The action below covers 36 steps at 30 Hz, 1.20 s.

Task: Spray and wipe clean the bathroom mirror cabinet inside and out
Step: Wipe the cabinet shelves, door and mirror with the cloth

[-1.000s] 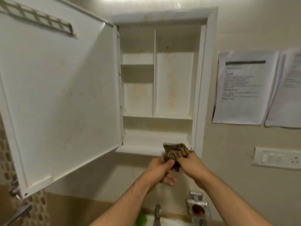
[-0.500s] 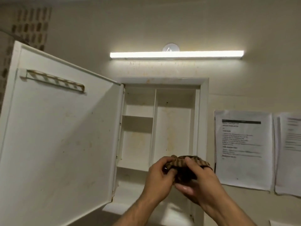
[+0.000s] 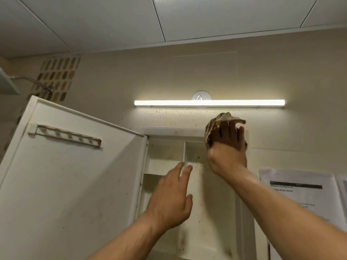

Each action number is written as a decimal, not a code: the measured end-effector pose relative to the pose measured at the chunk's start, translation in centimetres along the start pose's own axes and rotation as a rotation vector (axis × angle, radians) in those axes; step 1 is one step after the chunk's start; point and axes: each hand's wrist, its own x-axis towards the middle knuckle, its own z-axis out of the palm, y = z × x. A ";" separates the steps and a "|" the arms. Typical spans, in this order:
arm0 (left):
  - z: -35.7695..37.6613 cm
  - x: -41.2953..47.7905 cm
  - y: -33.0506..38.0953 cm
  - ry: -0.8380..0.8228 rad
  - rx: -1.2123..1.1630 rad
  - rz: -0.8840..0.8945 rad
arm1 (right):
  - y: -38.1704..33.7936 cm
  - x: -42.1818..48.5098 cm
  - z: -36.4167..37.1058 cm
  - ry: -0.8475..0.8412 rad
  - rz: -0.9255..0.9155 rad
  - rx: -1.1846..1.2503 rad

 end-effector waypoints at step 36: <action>-9.1 7.9 -10.9 -0.062 1.001 -0.151 | -8.0 7.3 3.0 -0.076 -0.408 -0.060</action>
